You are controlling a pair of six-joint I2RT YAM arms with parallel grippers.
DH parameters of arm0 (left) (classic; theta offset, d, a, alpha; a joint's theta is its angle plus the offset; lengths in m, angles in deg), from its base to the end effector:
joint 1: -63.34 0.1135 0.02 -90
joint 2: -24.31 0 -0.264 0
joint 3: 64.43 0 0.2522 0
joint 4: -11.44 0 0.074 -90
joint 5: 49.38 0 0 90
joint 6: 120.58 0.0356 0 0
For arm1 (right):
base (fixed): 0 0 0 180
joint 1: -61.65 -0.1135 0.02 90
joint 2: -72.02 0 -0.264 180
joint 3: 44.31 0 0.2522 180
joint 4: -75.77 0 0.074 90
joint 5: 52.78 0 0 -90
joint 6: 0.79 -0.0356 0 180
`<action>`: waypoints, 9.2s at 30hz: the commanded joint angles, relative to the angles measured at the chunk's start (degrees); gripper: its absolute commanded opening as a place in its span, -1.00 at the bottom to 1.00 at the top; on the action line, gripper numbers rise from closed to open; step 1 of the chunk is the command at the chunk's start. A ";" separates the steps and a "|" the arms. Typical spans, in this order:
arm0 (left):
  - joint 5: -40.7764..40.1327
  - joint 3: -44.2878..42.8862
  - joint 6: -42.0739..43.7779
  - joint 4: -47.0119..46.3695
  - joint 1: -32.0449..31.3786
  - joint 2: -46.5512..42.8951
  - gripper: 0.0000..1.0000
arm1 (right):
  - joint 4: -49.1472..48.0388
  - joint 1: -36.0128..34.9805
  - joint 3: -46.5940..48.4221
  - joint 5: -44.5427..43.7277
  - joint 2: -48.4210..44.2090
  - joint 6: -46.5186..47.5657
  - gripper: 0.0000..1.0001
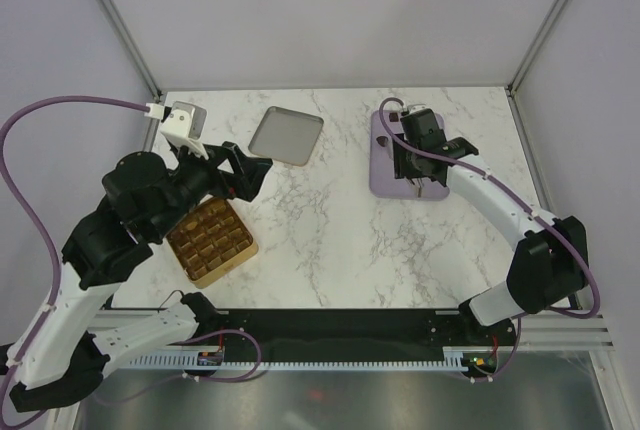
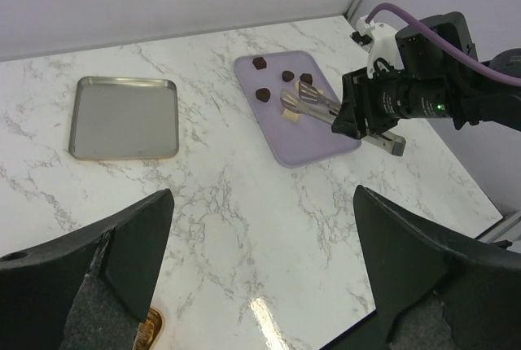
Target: Pack the chocolate
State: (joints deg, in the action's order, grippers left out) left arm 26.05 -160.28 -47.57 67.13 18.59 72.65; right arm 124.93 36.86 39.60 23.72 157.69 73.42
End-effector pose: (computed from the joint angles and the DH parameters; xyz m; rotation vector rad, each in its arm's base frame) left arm 0.0931 -0.0797 0.4813 0.2294 1.7285 -0.5804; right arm 0.2946 0.1269 0.2847 -0.0887 2.4248 0.0292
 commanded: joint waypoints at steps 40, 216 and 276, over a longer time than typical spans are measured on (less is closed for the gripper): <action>0.24 0.17 1.35 -1.33 0.02 0.35 0.99 | -0.77 7.57 -1.95 11.21 5.29 4.01 -0.17; 1.56 -4.40 1.61 -2.20 0.02 1.59 0.99 | -7.97 0.73 5.17 11.90 4.16 -1.34 -0.36; -4.86 -3.61 4.60 -7.13 0.10 -4.92 0.99 | -14.92 -45.60 38.39 22.46 39.75 -3.54 -0.07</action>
State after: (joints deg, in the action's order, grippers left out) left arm 22.10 -163.20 -45.41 61.76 18.59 66.55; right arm 111.10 -8.36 74.61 45.53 196.39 68.78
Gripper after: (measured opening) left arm 0.993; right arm 0.461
